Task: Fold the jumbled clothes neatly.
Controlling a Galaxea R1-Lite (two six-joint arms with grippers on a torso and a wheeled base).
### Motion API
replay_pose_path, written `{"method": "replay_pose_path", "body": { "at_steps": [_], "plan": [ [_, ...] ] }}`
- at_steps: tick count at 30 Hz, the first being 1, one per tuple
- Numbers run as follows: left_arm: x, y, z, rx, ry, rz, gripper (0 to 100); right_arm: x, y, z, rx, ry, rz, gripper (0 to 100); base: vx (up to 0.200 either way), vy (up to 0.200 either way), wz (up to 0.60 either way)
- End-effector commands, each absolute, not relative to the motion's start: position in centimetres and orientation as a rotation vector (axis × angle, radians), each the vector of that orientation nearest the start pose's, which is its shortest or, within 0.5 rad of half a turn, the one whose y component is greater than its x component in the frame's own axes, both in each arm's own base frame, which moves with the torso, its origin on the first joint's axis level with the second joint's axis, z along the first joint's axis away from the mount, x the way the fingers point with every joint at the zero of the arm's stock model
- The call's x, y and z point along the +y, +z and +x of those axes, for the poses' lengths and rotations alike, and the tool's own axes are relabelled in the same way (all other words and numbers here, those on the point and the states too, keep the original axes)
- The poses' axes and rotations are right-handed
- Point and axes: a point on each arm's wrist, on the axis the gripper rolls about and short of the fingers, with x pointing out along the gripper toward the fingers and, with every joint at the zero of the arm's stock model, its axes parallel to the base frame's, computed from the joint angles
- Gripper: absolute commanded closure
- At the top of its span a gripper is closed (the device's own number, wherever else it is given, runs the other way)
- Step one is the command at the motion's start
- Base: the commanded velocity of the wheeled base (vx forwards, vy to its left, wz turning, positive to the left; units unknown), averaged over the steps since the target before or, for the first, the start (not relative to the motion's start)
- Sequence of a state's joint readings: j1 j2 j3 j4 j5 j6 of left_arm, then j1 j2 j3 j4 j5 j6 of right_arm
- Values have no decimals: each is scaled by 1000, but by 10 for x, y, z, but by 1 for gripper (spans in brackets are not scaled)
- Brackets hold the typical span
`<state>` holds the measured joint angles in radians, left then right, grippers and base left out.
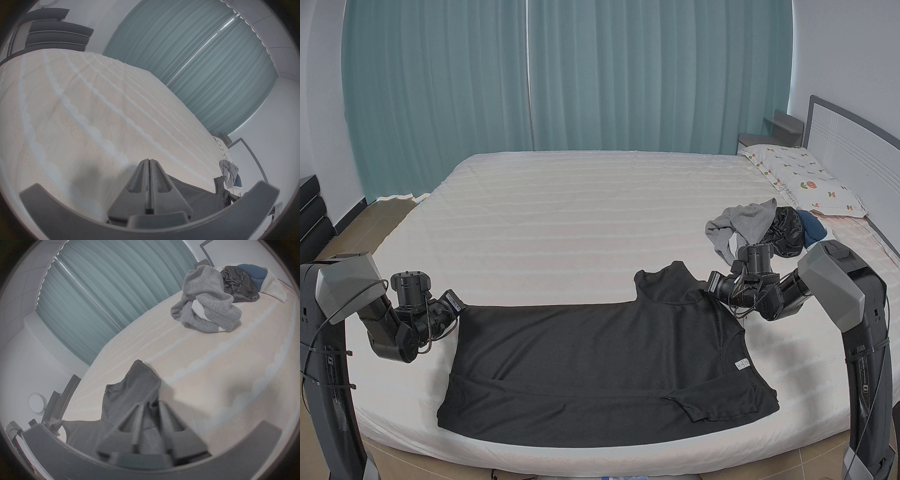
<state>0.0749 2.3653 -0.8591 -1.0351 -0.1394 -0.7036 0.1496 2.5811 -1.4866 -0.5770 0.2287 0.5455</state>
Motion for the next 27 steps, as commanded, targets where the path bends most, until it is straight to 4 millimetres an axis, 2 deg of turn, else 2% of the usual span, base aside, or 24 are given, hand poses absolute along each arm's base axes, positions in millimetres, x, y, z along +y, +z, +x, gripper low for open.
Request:
{"method": "replay_pose_path", "body": {
  "at_steps": [1,5,12,15,27],
  "plan": [
    [26,-6,391,472,105,-741,100,74,-10,483,605,211,550,100,0,0,0],
    [28,-3,391,464,105,-741,100,70,-6,479,605,203,552,100,0,0,0],
    [28,4,391,447,100,-741,100,69,19,470,578,213,565,100,0,0,0],
    [29,7,390,437,100,-743,100,69,18,461,598,212,547,100,0,0,0],
    [38,13,389,416,116,-748,100,65,34,445,482,242,564,100,0,0,0]
  ]
}}
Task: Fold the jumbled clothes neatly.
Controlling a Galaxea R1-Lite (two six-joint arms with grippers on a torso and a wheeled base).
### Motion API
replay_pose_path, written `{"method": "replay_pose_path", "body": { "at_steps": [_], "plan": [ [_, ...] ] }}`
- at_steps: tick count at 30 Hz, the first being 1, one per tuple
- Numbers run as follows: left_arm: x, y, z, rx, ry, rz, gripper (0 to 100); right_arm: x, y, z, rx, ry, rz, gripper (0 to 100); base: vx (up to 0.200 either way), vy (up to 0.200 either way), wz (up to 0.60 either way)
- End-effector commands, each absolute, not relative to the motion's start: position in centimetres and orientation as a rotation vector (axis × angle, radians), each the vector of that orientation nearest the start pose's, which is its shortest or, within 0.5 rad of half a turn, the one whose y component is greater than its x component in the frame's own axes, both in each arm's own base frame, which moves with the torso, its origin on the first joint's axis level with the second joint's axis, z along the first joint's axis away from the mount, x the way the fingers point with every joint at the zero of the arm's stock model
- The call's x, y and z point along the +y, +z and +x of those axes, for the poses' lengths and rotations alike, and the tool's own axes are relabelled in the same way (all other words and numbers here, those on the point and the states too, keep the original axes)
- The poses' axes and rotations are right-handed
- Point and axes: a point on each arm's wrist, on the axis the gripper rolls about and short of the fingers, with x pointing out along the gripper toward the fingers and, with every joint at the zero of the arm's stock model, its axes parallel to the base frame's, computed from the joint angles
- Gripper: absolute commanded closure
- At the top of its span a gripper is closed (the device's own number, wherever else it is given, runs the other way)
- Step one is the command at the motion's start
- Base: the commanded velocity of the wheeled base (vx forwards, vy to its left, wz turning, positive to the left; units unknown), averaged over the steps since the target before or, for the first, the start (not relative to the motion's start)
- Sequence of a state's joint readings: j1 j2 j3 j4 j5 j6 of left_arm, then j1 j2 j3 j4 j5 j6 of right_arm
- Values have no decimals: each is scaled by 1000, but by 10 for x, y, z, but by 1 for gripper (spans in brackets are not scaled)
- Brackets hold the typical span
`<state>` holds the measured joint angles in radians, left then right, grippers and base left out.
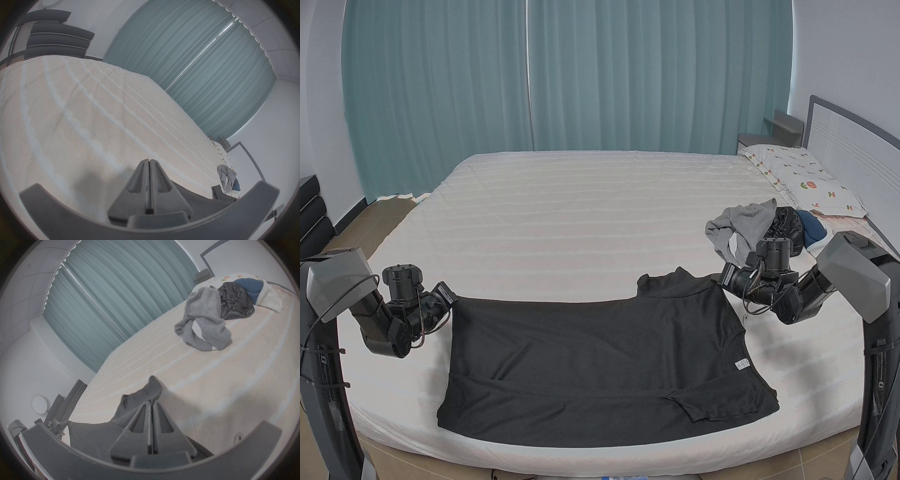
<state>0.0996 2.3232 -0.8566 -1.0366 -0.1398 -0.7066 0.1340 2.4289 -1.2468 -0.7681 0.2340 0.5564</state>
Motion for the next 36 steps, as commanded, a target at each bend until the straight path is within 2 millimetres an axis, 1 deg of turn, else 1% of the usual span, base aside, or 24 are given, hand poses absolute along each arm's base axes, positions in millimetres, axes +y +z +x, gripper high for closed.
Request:
{"method": "replay_pose_path", "body": {
  "at_steps": [1,8,10,12,18,22,32,35,36],
  "plan": [
    [38,13,389,416,116,-748,100,65,34,445,477,242,564,100,0,0,0],
    [37,15,388,413,114,-746,100,65,43,445,444,246,593,100,0,0,0],
    [37,15,388,413,114,-746,100,65,43,444,446,245,595,100,0,0,0],
    [38,14,388,414,116,-746,100,61,43,440,452,235,596,100,0,0,0],
    [37,16,387,404,112,-744,100,52,42,438,438,217,606,100,0,0,0],
    [37,17,384,369,97,-738,100,48,46,434,427,211,627,100,0,0,0],
    [37,16,384,366,96,-738,100,48,49,432,426,214,631,100,0,0,0],
    [37,15,382,375,99,-736,100,47,46,424,456,212,633,100,0,0,0],
    [37,15,382,375,99,-736,100,47,46,424,456,212,633,100,0,0,0]
  ]
}}
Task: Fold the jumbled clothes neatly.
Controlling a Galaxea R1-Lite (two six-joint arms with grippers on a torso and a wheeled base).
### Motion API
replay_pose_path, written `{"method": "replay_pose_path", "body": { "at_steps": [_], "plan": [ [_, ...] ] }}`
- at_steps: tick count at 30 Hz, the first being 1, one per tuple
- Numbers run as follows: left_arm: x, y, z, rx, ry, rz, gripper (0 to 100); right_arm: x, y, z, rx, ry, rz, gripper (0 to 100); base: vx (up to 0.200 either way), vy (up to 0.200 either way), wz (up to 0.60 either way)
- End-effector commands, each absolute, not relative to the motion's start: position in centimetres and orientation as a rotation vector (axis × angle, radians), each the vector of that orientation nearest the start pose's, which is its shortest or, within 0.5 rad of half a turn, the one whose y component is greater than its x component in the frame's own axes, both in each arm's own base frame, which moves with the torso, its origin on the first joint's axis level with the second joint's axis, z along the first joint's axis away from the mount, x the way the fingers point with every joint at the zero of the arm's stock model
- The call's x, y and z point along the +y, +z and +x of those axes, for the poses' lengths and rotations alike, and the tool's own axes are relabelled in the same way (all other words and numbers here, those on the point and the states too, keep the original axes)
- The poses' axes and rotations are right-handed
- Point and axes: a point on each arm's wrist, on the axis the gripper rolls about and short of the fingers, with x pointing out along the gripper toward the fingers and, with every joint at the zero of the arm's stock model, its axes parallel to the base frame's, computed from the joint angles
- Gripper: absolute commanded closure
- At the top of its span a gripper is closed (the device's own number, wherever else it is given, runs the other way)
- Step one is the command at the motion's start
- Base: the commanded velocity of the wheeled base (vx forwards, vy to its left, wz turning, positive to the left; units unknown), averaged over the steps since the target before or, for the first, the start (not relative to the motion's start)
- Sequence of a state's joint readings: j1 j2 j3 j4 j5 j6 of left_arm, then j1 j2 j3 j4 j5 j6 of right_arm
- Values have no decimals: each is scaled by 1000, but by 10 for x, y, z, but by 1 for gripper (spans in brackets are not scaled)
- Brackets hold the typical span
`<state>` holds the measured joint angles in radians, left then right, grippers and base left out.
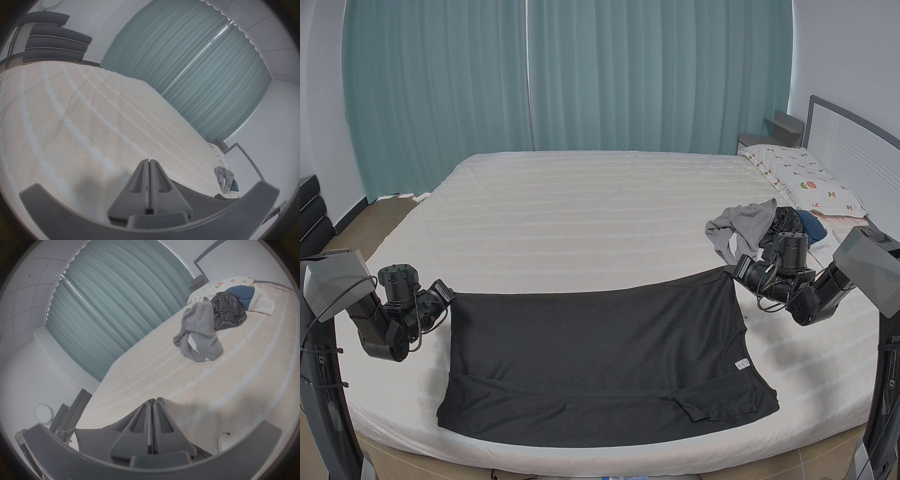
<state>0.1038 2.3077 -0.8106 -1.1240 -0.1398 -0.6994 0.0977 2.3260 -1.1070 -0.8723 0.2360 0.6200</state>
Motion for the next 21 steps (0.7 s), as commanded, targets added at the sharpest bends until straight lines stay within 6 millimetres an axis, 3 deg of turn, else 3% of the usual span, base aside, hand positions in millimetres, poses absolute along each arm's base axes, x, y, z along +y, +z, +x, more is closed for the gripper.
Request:
{"method": "replay_pose_path", "body": {
  "at_steps": [1,21],
  "plan": [
    [37,14,380,380,100,-735,100,47,43,420,473,211,634,100,0,0,0],
    [36,18,344,449,118,-724,100,34,30,361,617,231,658,100,0,0,0]
  ]
}}
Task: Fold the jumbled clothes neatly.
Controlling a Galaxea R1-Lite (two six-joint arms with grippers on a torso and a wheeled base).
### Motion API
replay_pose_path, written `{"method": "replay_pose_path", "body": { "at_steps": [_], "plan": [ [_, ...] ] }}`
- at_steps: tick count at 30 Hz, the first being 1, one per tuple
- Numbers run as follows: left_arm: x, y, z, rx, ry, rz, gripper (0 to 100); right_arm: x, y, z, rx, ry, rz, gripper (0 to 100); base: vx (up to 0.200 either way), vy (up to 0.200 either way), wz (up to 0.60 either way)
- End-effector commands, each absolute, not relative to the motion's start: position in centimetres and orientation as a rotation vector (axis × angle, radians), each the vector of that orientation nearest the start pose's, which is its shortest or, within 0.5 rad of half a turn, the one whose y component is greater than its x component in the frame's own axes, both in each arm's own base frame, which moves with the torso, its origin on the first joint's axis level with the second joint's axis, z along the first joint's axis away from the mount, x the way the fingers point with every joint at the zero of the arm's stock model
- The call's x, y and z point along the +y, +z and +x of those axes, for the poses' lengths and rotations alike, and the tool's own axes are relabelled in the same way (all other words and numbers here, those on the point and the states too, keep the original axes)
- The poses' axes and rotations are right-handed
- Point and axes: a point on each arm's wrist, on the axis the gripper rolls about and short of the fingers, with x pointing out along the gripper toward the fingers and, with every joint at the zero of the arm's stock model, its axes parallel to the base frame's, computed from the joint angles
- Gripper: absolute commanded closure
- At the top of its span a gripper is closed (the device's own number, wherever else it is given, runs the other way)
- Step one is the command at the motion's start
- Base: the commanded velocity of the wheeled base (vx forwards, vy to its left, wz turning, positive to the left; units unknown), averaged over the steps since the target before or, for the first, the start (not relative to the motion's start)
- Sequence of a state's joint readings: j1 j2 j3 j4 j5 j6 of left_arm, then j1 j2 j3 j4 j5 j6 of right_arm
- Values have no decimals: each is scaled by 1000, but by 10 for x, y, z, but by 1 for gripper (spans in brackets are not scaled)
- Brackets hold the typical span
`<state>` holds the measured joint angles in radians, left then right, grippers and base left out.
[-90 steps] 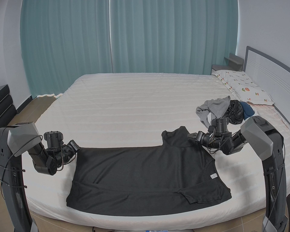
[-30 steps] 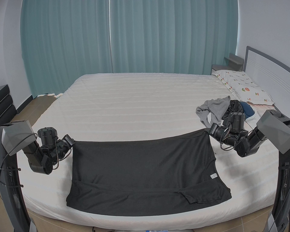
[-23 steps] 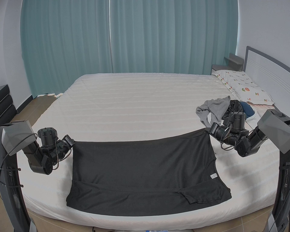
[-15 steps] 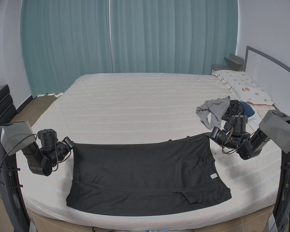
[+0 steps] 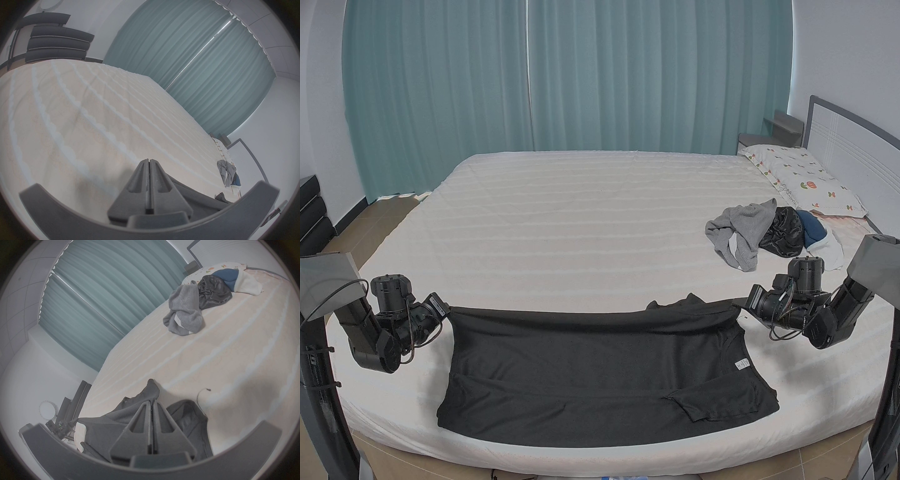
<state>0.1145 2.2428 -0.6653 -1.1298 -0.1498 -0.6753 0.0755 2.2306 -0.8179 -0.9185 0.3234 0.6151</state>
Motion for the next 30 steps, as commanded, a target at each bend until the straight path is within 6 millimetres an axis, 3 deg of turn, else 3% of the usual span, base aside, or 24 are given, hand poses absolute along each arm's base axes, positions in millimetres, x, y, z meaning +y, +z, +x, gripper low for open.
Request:
{"method": "replay_pose_path", "body": {
  "at_steps": [1,16,30],
  "plan": [
    [37,17,342,456,123,-725,100,34,27,354,630,228,658,100,0,0,0],
    [34,2,318,557,154,-729,100,30,4,305,717,222,668,100,0,0,0],
    [32,-9,305,625,150,-736,100,27,-19,284,761,203,665,100,0,0,0]
  ]
}}
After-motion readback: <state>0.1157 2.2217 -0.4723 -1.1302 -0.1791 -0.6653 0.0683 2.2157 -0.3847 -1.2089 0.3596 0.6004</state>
